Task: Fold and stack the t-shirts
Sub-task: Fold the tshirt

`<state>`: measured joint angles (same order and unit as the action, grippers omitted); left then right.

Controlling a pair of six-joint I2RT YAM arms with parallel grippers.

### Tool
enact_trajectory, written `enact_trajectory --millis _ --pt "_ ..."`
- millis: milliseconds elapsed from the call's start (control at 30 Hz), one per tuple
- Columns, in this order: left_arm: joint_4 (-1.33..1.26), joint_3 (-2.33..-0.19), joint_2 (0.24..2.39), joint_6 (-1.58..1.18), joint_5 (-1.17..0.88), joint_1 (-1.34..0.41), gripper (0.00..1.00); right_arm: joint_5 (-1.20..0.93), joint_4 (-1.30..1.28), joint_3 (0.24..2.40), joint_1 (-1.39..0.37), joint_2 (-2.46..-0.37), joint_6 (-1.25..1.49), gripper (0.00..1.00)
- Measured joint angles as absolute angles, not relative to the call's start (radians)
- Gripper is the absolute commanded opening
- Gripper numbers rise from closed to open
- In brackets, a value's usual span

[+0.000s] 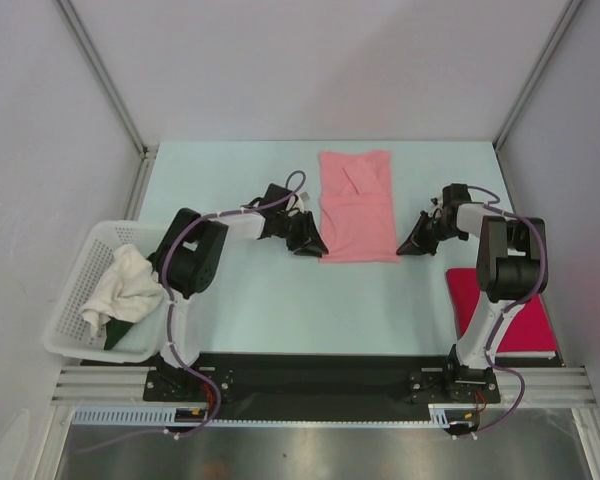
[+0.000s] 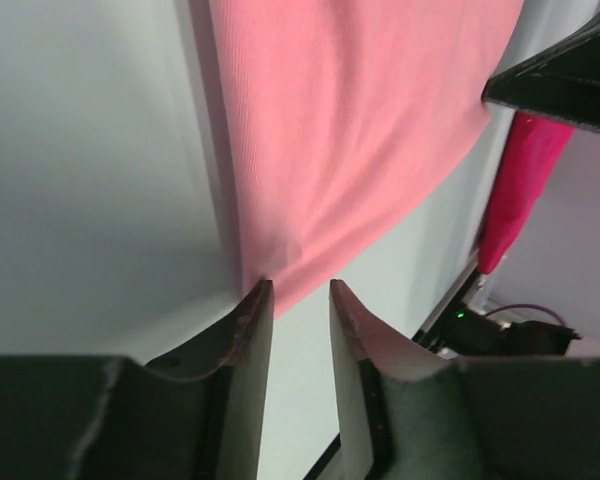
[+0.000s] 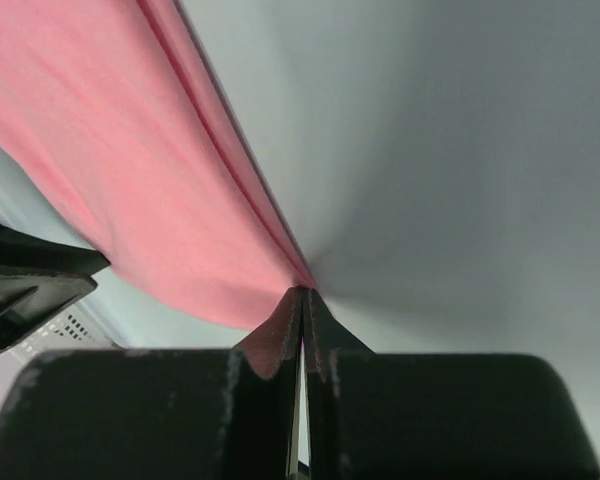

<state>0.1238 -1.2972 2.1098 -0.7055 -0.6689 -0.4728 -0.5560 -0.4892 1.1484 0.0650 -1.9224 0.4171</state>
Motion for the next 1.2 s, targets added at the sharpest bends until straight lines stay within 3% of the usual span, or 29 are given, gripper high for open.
enact_trajectory --millis 67,100,200,300,600,833,1200 --pt "0.157 -1.296 2.086 -0.675 -0.659 -0.468 0.40 -0.537 -0.501 1.152 0.064 -1.911 0.412 0.07" --pt "0.173 -1.297 2.074 -0.659 -0.656 -0.463 0.42 -0.529 -0.507 1.157 0.063 -1.905 0.410 0.18" --pt "0.210 -1.330 2.063 -0.635 -0.658 -0.439 0.43 -0.513 -0.517 1.212 0.061 -1.906 0.411 0.37" --pt "0.225 -1.439 2.107 -0.627 -0.659 -0.402 0.42 -0.513 -0.492 1.314 0.061 -1.949 0.414 0.41" --pt "0.197 -1.822 2.400 -0.619 -0.629 -0.331 0.41 -0.553 -0.438 1.627 0.061 -2.227 0.417 0.44" --pt "0.179 -1.863 2.449 -0.611 -0.638 -0.340 0.41 -0.577 -0.439 1.753 0.061 -2.303 0.418 0.45" --pt "0.154 -1.889 2.473 -0.622 -0.589 -0.358 0.30 -0.604 -0.444 1.774 0.061 -2.337 0.433 0.31"
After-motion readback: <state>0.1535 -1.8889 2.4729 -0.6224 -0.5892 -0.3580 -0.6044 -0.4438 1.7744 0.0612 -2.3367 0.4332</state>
